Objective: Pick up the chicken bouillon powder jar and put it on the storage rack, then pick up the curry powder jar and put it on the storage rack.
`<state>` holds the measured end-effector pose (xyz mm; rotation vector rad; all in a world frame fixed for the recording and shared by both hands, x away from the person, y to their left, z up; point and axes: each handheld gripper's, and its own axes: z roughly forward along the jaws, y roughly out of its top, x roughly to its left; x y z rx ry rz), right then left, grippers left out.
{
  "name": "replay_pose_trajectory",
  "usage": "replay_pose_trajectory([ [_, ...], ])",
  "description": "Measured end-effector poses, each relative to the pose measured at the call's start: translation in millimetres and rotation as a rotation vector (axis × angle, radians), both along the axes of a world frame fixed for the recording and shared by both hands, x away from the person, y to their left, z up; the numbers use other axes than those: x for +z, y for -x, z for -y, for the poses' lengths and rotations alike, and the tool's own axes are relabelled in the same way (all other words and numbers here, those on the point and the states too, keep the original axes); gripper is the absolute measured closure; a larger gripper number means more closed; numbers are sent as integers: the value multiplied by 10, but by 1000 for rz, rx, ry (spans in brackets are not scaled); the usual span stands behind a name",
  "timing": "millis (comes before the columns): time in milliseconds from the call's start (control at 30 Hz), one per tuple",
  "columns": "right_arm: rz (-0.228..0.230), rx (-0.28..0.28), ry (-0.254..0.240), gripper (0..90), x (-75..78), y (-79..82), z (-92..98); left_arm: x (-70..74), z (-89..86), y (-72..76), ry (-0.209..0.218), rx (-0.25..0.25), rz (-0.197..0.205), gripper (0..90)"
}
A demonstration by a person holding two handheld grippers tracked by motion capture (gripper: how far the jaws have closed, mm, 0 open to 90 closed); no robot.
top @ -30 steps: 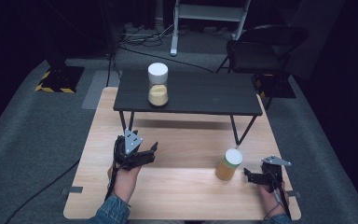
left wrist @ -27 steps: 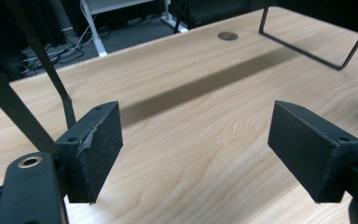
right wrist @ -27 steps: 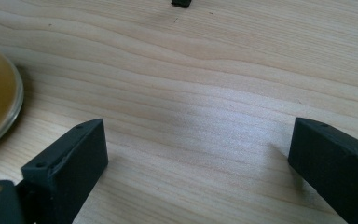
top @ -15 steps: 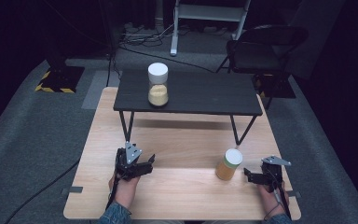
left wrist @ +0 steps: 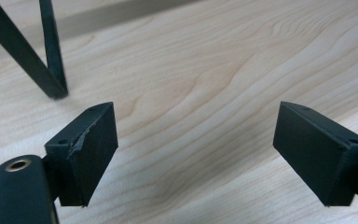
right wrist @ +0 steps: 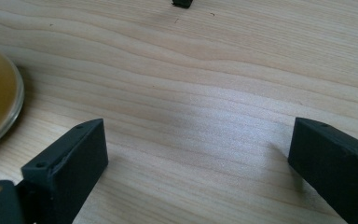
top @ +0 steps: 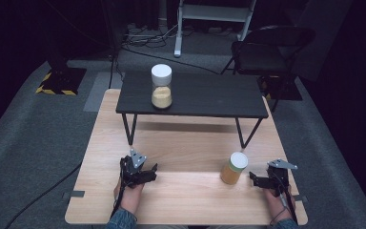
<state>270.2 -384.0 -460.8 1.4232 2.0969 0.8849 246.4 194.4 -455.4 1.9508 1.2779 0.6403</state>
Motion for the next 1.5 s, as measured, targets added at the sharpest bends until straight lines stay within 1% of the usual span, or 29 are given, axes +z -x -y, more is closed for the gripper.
replay_pose_trajectory([
  [100,0,0,0,43,0,0,0,-34,12,-57,-14,9,-34,132],
  [200,0,0,0,43,0,0,0,-47,1,-110,-15,18,-62,128],
  [233,0,0,0,43,0,0,0,-54,-4,-125,-10,25,-76,126],
  [267,0,0,0,43,0,0,0,-62,-6,-133,-7,29,-81,125],
  [367,1,2,0,43,-1,-2,4,-66,-30,-194,-6,33,-118,115],
  [433,1,3,0,43,-1,-3,4,-69,-32,-194,-5,43,-120,95],
  [633,1,3,0,43,-1,-3,4,-62,-52,-220,-8,27,-128,65],
  [1300,0,3,1,43,1,-5,3,-61,-54,-228,-9,26,-129,57],
  [1500,-2,16,-4,48,3,-34,30,-60,-54,-228,-9,26,-129,57],
])
